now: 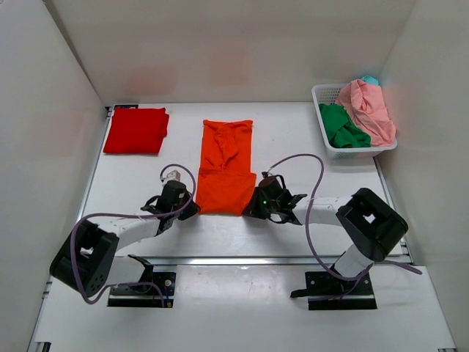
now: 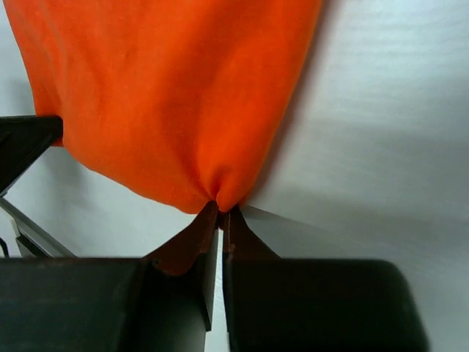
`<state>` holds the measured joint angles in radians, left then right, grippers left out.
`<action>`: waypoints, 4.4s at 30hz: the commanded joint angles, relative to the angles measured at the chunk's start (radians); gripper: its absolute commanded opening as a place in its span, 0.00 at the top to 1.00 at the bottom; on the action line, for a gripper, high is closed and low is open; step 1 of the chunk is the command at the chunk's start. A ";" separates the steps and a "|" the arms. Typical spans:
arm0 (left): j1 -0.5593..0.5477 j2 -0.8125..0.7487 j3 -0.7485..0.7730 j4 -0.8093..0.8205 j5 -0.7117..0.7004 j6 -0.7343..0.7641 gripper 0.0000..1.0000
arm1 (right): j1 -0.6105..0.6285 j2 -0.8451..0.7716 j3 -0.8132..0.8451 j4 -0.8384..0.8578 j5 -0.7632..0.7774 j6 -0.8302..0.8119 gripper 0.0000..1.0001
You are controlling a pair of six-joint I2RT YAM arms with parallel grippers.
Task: Fold and stack the t-shirts
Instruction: Grab one side of the 2/3 rectangular tshirt with both arms, then fold the long partially folded tshirt into a neat square, then put the neatly folded tshirt into the corner of the board with the left arm
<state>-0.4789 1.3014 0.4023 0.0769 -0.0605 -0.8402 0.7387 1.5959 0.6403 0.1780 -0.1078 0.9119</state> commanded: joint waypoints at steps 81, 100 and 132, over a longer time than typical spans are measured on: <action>0.057 1.124 1.587 -0.856 0.053 0.504 0.50 | -0.535 0.109 0.656 -0.450 -0.240 -0.470 0.36; 0.265 0.860 1.722 -0.873 -0.229 0.719 1.00 | -0.553 -0.053 0.527 -0.429 -0.296 -0.461 0.36; 0.606 1.147 2.060 -0.723 -0.392 0.782 0.13 | -0.529 0.013 0.578 -0.517 -0.349 -0.525 0.37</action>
<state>0.1322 2.4962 2.3955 -0.6712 -0.4290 -0.0673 0.1928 1.6028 1.1770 -0.3363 -0.4610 0.4011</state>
